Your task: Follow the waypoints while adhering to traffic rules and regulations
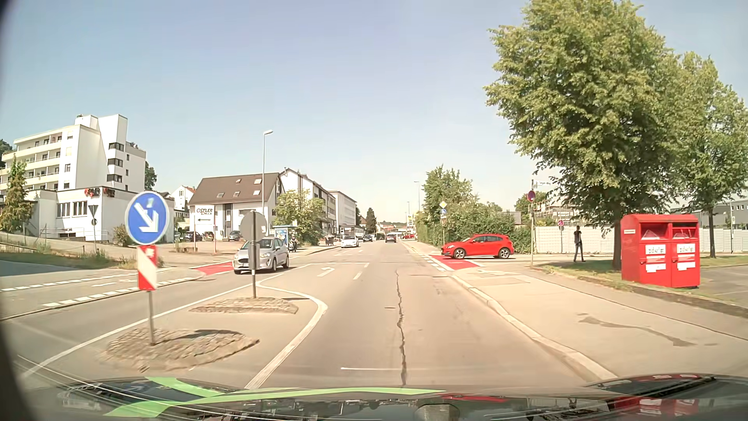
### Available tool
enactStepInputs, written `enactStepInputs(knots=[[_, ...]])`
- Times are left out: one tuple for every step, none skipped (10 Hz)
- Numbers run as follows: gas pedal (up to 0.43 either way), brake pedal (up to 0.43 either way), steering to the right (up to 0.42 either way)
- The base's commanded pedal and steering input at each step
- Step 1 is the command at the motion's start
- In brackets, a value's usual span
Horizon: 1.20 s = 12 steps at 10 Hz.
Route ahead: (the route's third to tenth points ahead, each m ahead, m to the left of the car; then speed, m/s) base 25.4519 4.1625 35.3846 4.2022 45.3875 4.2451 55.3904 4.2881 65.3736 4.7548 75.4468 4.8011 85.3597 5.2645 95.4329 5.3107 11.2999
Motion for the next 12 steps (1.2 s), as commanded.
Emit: enactStepInputs(knots=[[0.098,0.000,-0.007],[0.098,0.000,-0.007],[0.098,0.000,-0.007],[0.098,0.000,-0.007],[0.098,0.000,-0.007],[0.098,0.000,-0.007],[0.098,0.000,-0.007],[0.098,0.000,-0.007],[0.098,0.000,-0.007],[0.098,0.000,-0.007],[0.098,0.000,-0.007],[0.098,0.000,-0.007]])
